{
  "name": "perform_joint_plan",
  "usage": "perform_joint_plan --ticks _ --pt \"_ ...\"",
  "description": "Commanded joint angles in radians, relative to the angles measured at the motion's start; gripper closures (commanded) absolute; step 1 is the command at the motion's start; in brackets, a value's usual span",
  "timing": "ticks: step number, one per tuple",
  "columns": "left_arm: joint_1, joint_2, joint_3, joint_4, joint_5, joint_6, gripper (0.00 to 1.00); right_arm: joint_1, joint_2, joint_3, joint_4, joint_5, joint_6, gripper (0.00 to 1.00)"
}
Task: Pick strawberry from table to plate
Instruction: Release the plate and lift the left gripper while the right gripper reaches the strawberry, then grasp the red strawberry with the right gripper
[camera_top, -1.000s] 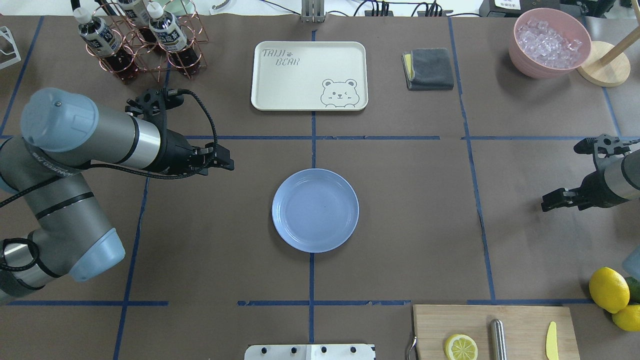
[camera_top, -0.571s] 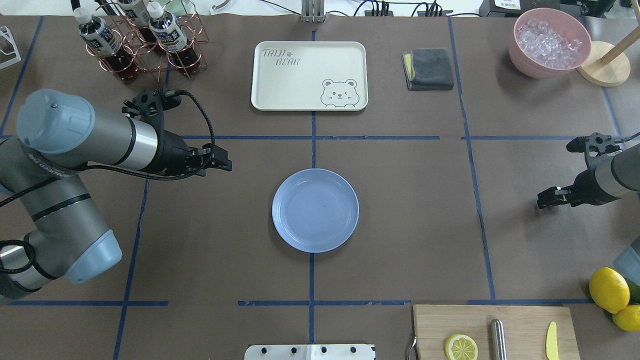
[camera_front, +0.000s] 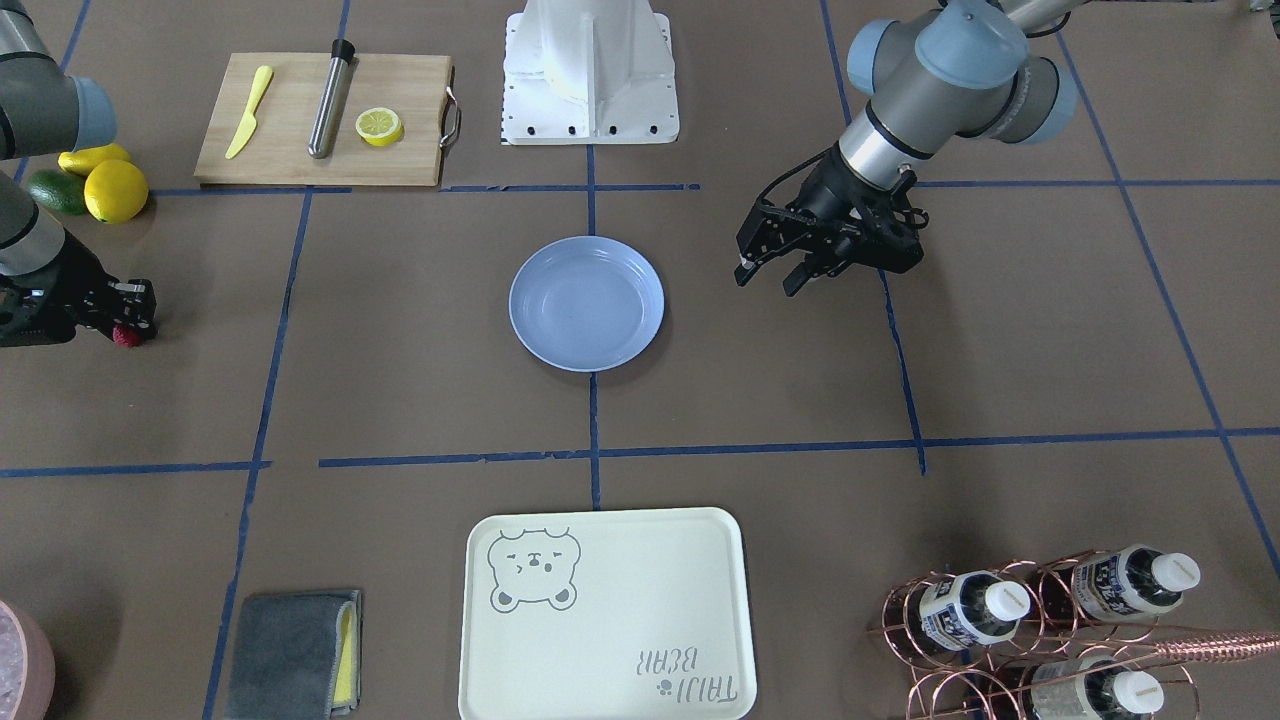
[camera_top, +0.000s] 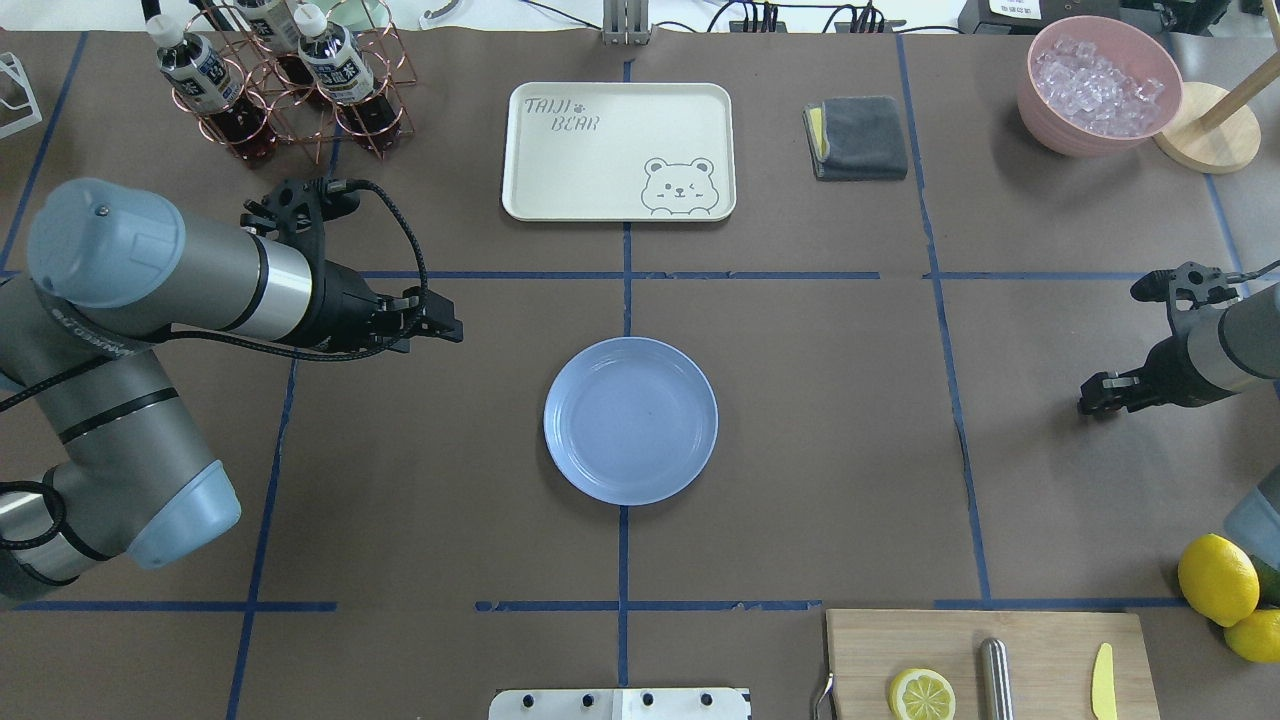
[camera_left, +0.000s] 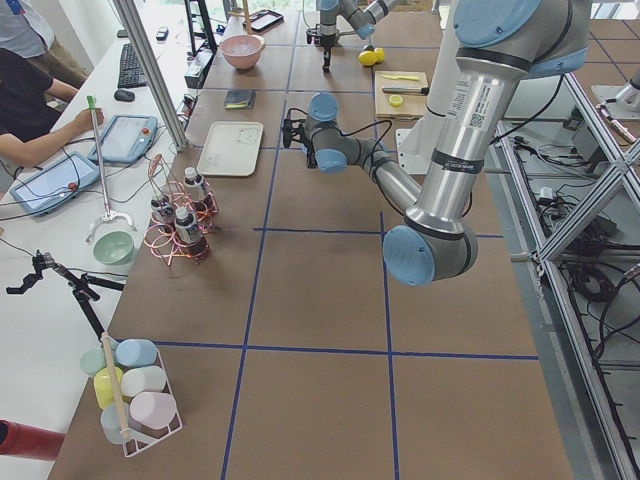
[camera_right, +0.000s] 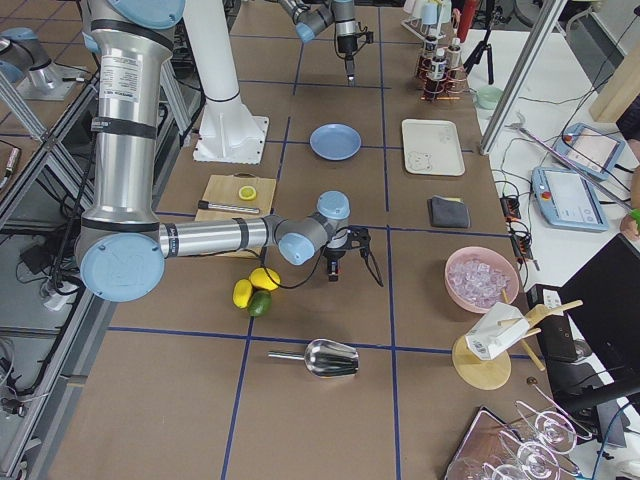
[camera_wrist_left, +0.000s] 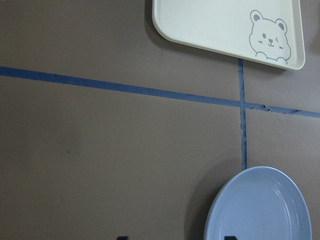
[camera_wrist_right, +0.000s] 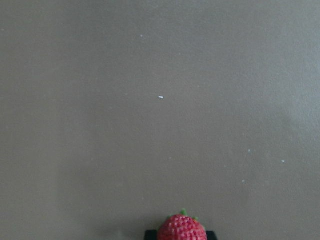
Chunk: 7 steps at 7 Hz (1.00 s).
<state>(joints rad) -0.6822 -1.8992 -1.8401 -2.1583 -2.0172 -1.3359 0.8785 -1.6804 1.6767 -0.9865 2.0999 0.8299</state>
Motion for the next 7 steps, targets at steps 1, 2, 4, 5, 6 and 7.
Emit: perform_joint_plan --ticks 1,2,4,5,6,7 --pt "0.001 0.0 -0.001 0.0 0.002 0.0 0.28 0.007 -0.002 0.041 -0.001 0.009 0.0 1.0" --pt "0.0 0.0 -0.001 0.0 0.002 -0.002 0.28 0.01 -0.004 0.114 -0.02 0.008 0.004 1.0" --pt "0.0 0.0 0.001 0.0 0.003 -0.002 0.27 -0.047 0.095 0.236 -0.095 0.002 0.25 1.0" --pt "0.001 0.0 0.001 0.0 0.003 -0.002 0.27 -0.122 0.178 0.235 -0.098 -0.024 0.373 1.0" --pt "0.001 0.003 -0.001 0.0 0.005 -0.002 0.27 -0.189 0.276 0.235 -0.169 -0.075 0.449 1.0" --pt "0.001 0.009 -0.001 0.0 0.003 0.0 0.27 -0.257 0.415 0.229 -0.305 -0.102 0.5 1.0"
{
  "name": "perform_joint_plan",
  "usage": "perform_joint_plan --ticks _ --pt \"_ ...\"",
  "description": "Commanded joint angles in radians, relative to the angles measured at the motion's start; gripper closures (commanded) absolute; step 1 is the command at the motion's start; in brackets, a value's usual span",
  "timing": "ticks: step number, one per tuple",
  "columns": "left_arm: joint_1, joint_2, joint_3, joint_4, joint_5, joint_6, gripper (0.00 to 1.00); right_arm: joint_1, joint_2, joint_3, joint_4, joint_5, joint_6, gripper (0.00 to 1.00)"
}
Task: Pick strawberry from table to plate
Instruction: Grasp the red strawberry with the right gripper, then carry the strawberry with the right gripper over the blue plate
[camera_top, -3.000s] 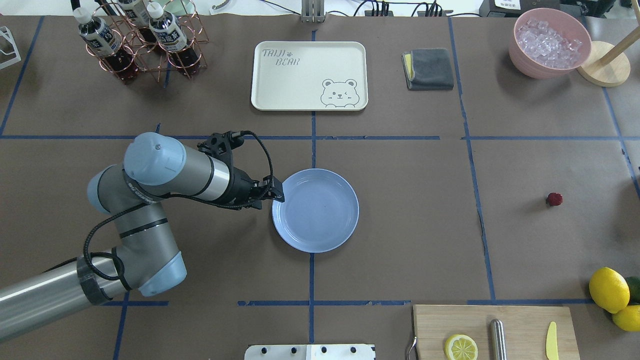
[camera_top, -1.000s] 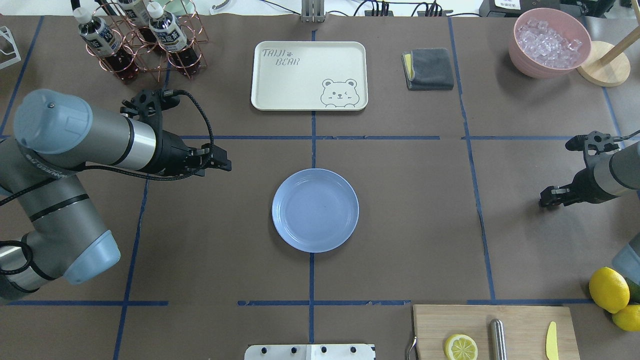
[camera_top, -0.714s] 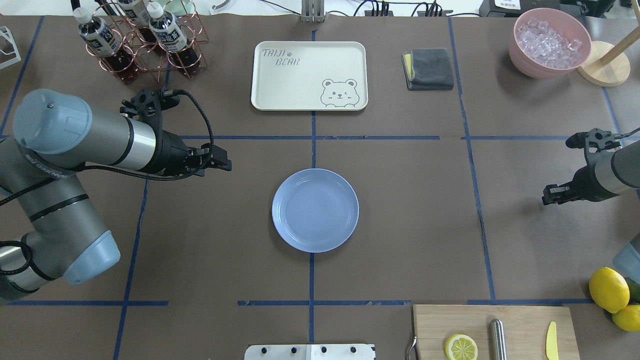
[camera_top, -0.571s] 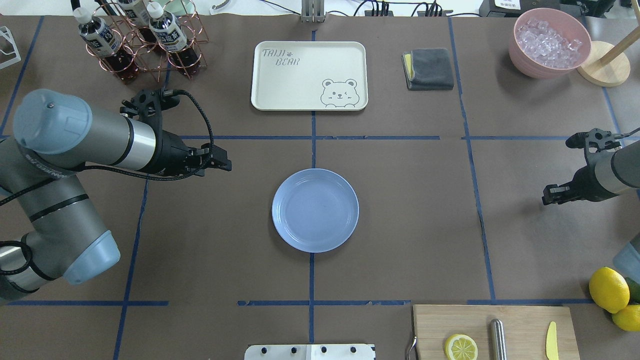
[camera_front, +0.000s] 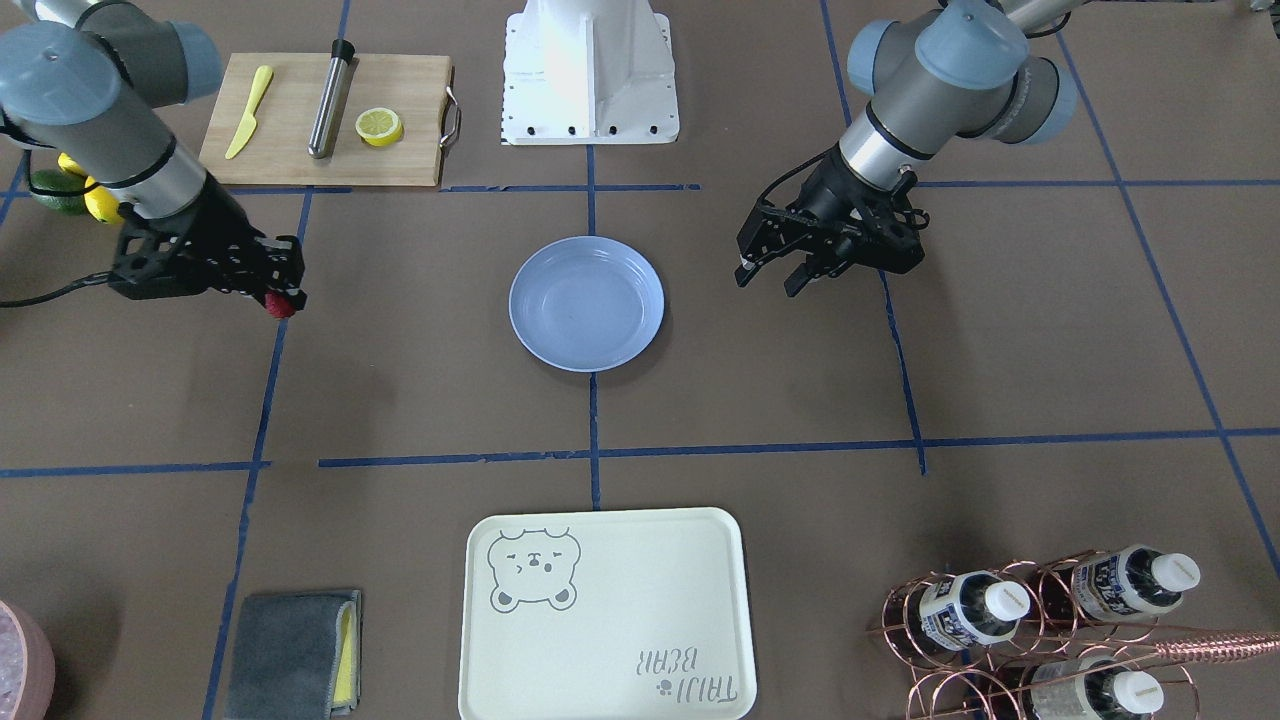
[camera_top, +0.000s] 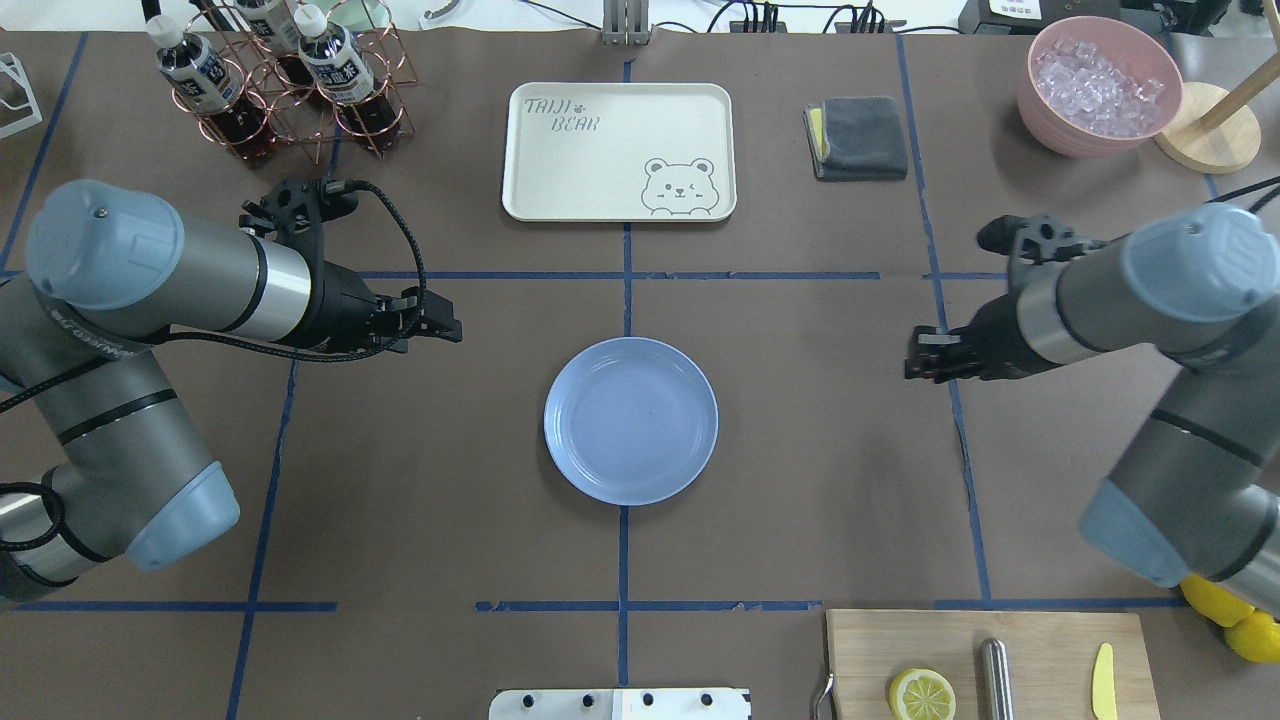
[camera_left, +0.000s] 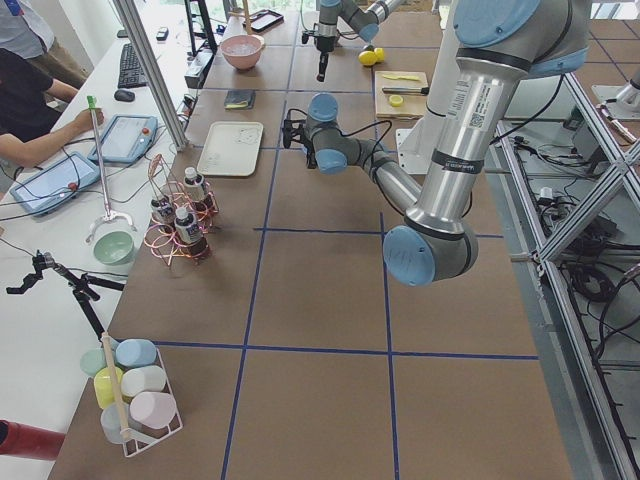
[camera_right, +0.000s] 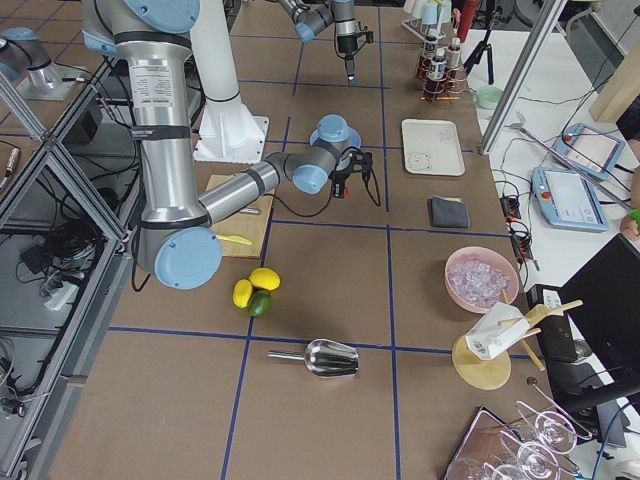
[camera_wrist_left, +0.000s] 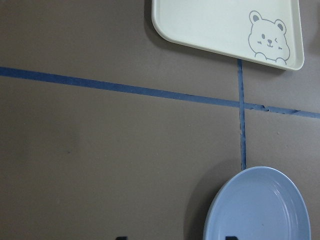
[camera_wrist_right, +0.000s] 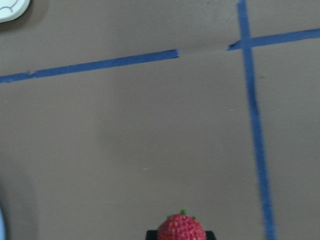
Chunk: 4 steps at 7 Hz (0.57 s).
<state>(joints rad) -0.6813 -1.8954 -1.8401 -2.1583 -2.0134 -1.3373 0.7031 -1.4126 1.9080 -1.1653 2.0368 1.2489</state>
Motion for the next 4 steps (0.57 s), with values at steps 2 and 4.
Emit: perform_joint_plan --ticks 2,4 --pt "0.0 0.006 0.001 0.0 0.001 0.001 0.27 -0.23 0.372 -0.125 -0.218 -0.186 0.214 1.0" --pt "0.0 0.01 0.001 0.0 0.001 0.001 0.27 -0.283 0.484 -0.24 -0.221 -0.248 0.259 1.0"
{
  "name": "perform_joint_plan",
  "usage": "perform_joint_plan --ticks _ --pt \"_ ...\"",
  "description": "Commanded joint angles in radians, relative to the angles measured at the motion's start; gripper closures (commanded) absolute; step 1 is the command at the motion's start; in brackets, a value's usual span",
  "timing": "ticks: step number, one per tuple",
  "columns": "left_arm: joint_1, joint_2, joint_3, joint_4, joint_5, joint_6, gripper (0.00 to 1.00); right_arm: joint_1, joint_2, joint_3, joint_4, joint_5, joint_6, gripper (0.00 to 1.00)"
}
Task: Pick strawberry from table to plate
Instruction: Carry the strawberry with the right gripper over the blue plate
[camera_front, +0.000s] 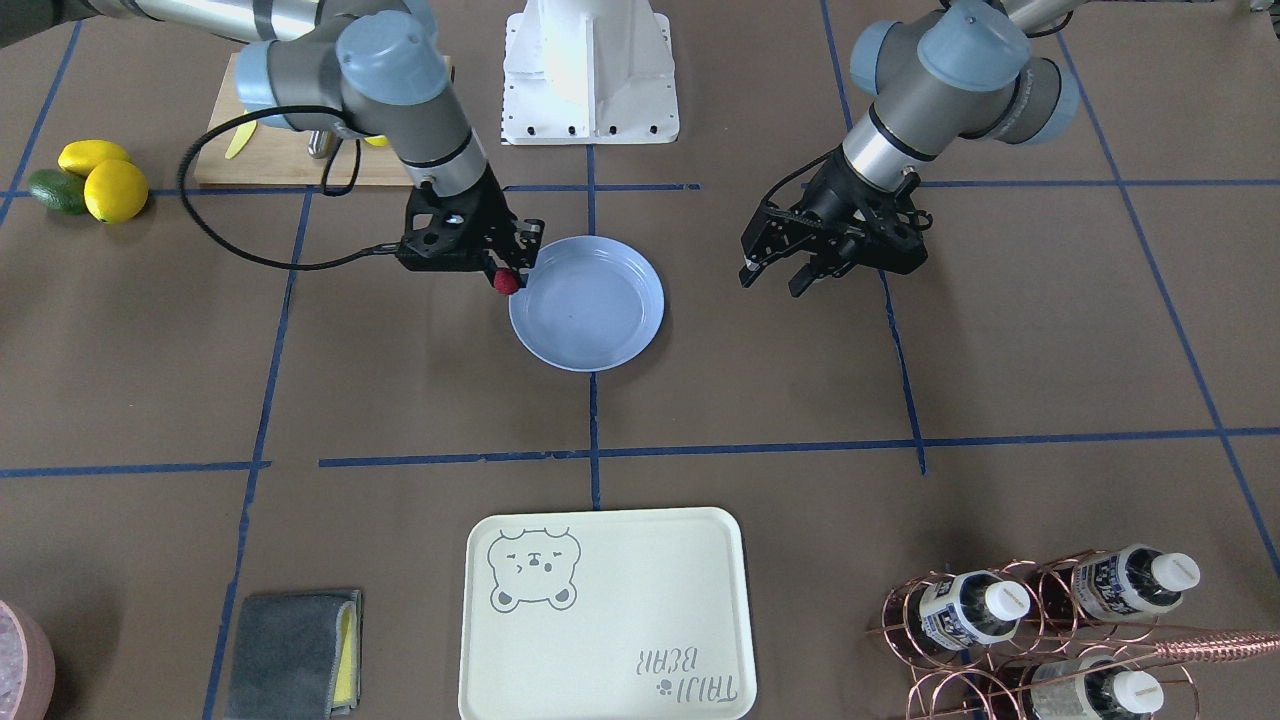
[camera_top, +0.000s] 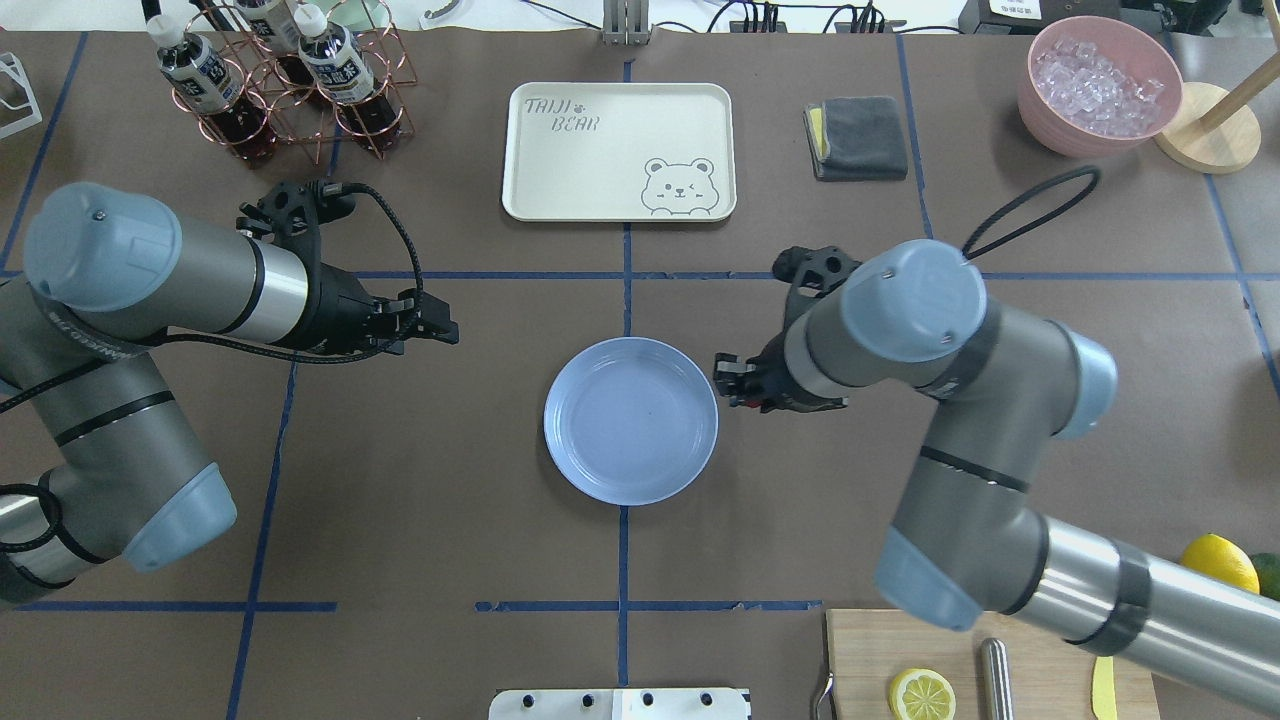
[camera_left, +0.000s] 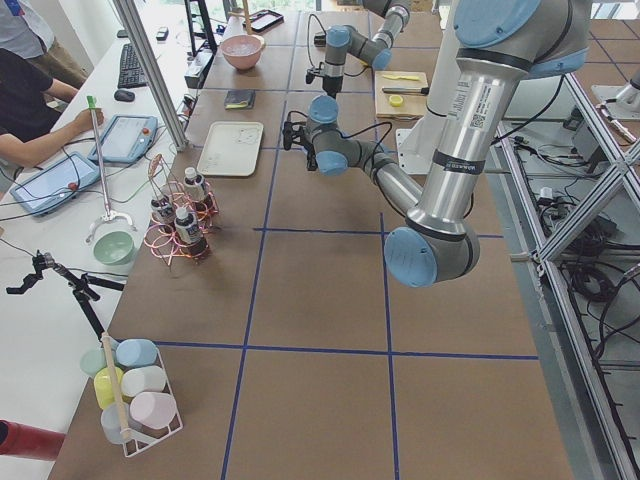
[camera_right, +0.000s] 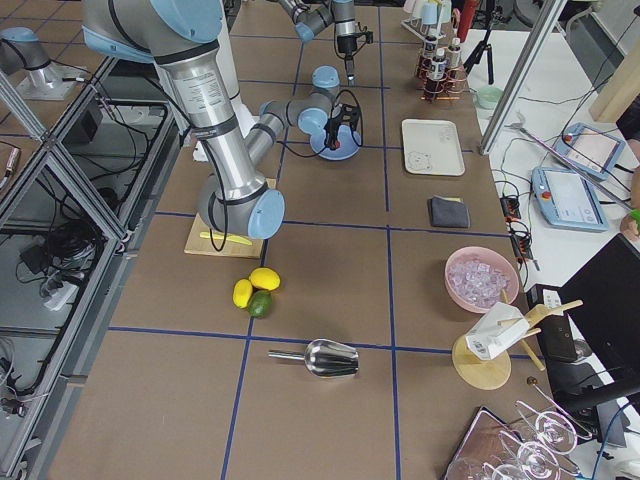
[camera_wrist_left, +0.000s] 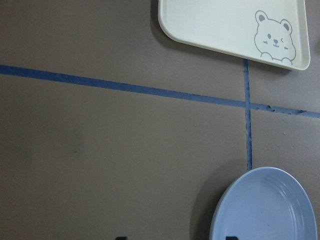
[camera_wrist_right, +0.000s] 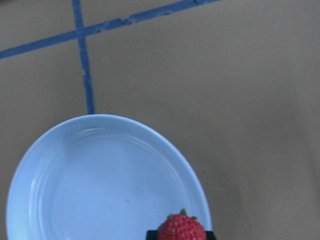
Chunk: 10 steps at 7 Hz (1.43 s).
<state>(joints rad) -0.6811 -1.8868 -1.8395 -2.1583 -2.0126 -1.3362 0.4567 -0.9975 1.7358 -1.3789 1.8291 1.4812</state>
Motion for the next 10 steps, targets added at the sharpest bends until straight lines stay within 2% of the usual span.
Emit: perform_joint_plan --ticks 1,3,8,9,10 --pt "0.0 0.003 0.0 0.0 0.0 0.0 0.27 -0.047 0.098 -0.105 -0.008 -0.069 0.033 1.0" --pt "0.0 0.002 0.0 0.0 0.002 0.0 0.26 -0.047 0.143 -0.18 -0.009 -0.073 0.031 1.0" --pt "0.002 0.002 0.0 0.0 0.002 0.0 0.25 -0.061 0.155 -0.217 -0.012 -0.082 0.027 1.0" --pt "0.002 0.002 0.0 0.0 0.002 0.0 0.25 -0.062 0.157 -0.219 -0.012 -0.082 0.025 0.55" --pt "0.002 0.002 0.002 0.0 0.002 -0.001 0.25 -0.067 0.158 -0.22 -0.012 -0.091 0.025 0.05"
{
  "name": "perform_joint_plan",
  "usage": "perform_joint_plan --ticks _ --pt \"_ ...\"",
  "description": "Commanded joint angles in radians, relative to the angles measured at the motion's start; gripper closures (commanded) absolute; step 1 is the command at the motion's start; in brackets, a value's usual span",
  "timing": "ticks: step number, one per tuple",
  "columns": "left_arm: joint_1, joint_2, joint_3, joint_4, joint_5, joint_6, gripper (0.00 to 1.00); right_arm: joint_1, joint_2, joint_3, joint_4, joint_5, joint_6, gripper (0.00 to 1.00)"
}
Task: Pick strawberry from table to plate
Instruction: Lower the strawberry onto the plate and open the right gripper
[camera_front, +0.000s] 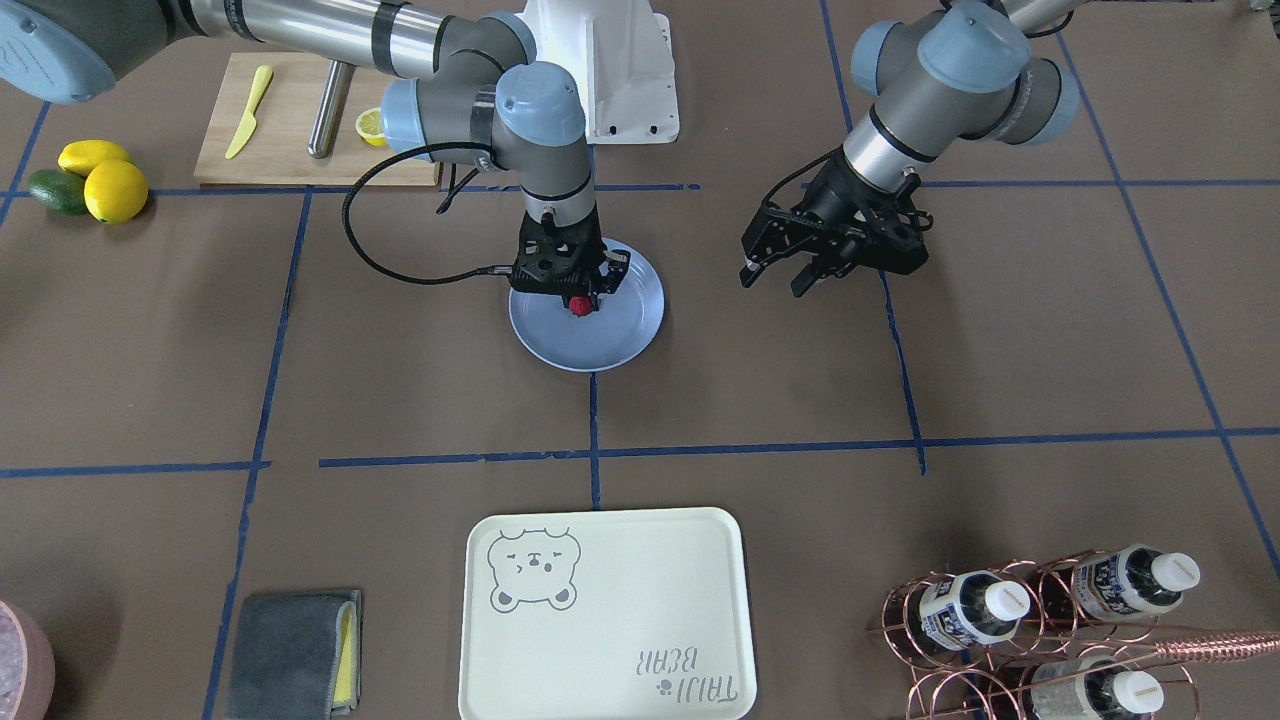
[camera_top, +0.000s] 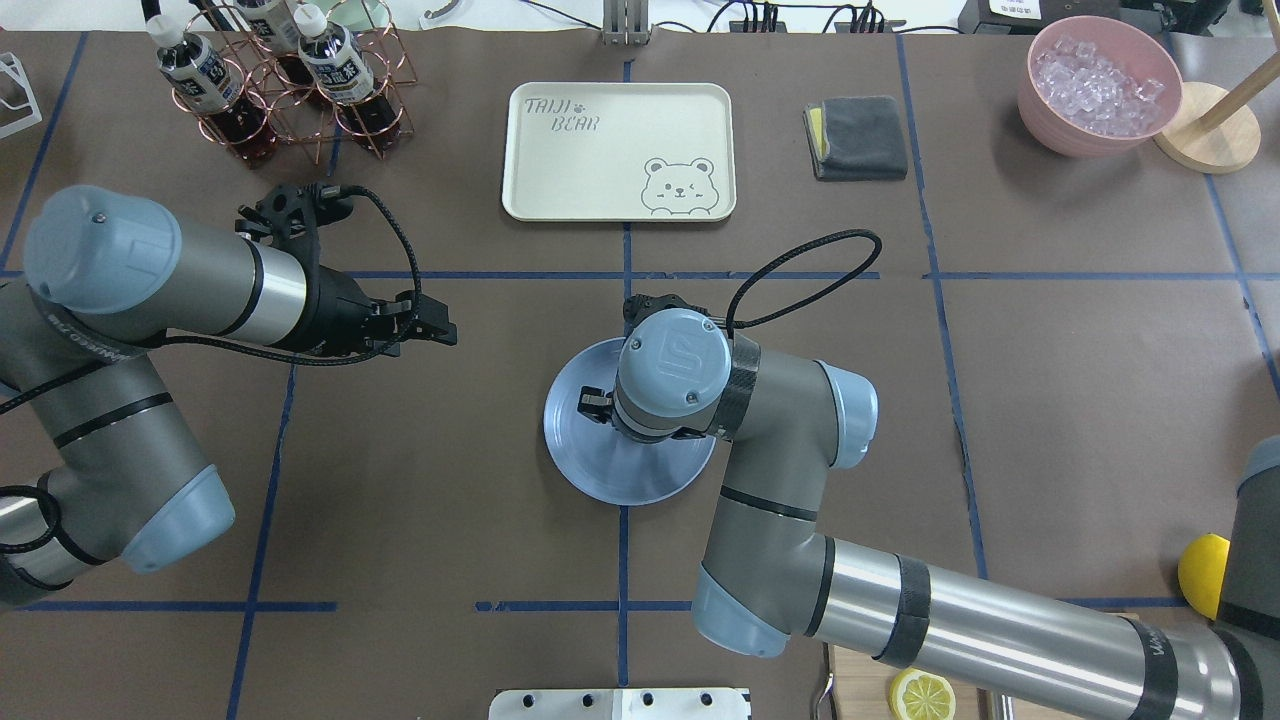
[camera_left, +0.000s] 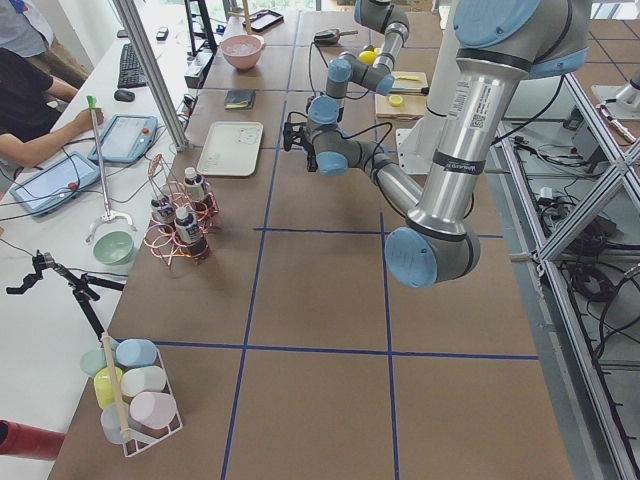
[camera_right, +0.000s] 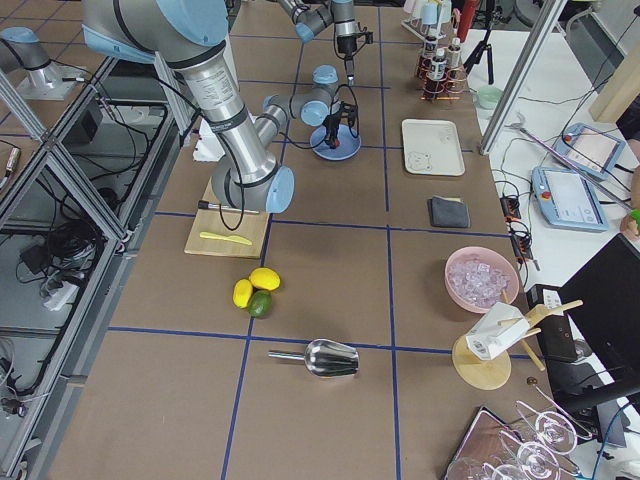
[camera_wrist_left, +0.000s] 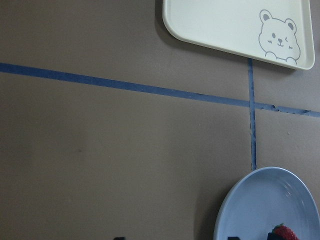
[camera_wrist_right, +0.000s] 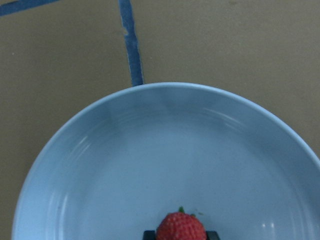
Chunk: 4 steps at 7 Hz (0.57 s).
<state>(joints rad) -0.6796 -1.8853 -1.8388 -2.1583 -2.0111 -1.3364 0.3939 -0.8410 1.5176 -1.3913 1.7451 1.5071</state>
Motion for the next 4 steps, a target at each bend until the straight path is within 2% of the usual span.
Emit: perform_joint_plan --ticks 1,3,4 --pt "0.0 0.0 0.001 0.0 0.002 0.0 0.25 -0.009 0.002 -0.004 0.0 -0.022 -0.002 0.0" --pt "0.0 0.0 0.003 0.0 0.0 0.0 0.25 -0.009 0.013 0.022 -0.029 -0.019 -0.005 0.0" --pt "-0.002 0.002 0.001 0.0 -0.002 0.005 0.25 0.003 -0.004 0.088 -0.057 -0.007 -0.008 0.0"
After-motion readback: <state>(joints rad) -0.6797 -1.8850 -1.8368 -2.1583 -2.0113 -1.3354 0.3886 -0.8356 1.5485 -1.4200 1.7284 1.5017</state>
